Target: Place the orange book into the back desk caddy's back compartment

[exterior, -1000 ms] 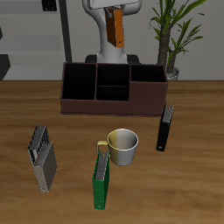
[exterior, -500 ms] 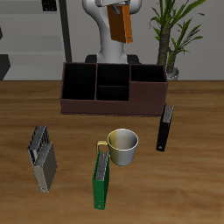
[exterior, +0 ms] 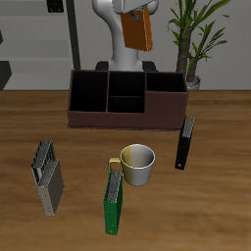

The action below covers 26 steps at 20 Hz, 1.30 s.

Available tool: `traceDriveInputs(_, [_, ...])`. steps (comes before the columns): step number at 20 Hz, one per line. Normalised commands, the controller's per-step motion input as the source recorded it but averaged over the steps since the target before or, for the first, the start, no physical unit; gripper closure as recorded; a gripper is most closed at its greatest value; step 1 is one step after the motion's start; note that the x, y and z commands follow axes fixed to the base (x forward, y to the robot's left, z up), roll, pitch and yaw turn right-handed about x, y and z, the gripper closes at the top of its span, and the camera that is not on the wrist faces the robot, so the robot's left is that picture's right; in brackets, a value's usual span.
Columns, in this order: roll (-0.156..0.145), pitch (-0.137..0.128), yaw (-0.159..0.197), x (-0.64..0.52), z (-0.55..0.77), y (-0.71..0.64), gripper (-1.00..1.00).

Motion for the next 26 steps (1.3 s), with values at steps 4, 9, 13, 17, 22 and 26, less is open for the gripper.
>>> traceDriveInputs(4, [-0.028, 0.039, 0.192, 0.1, -0.13, -0.09, 1.0])
traceDriveInputs(9, [-0.033, 0.045, 0.255, 0.11, -0.09, -0.23, 1.0])
traceDriveInputs(13, [-0.043, -0.038, 0.148, 0.04, 0.07, -0.25, 1.0])
traceDriveInputs(17, [-0.076, -0.058, 0.166, 0.08, 0.1, -0.38, 1.0])
traceDriveInputs(22, [-0.049, -0.06, 0.127, 0.05, 0.14, -0.14, 1.0])
traceDriveInputs(26, [0.0, -0.066, 0.119, 0.05, 0.17, 0.04, 1.0])
